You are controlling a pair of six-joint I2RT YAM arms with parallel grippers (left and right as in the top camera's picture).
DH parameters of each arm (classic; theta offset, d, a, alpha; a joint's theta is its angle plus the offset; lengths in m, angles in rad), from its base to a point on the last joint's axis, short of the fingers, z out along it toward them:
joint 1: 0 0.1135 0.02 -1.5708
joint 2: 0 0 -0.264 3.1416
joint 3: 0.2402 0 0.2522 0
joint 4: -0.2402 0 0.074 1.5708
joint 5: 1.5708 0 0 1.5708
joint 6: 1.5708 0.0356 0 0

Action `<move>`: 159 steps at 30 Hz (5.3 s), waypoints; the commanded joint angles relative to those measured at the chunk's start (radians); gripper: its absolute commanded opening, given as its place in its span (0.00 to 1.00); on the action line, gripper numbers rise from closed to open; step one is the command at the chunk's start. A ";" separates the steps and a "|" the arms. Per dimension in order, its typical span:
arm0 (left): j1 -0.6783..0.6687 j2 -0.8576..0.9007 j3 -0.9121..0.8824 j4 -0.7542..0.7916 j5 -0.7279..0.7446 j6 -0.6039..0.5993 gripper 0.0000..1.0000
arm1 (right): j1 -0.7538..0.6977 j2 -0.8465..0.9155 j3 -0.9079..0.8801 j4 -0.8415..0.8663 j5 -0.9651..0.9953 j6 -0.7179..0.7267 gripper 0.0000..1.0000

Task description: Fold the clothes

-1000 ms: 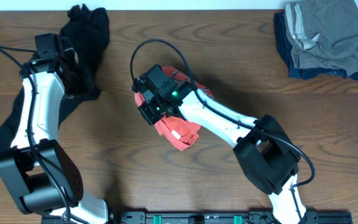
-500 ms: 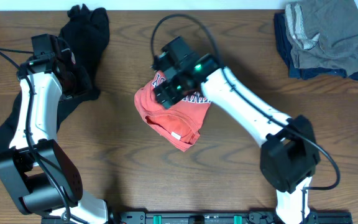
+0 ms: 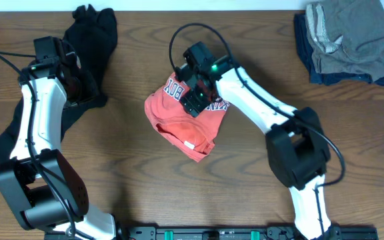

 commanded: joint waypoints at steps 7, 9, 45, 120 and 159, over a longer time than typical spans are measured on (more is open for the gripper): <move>0.005 0.000 0.012 0.001 -0.013 0.006 0.16 | -0.109 0.104 -0.010 0.059 0.091 -0.031 0.92; 0.005 0.000 0.012 0.001 -0.012 0.006 0.16 | -0.153 0.108 -0.010 0.063 0.090 -0.039 0.92; 0.005 0.025 0.012 0.005 -0.012 0.006 0.17 | -0.056 0.089 0.146 -0.276 0.172 0.105 0.91; 0.005 0.025 0.012 0.065 -0.012 0.006 0.17 | -0.778 0.063 0.370 0.298 0.662 -0.090 0.01; 0.005 0.025 0.012 0.080 -0.001 -0.017 0.98 | -0.543 -0.351 0.371 -0.019 0.239 -0.003 0.99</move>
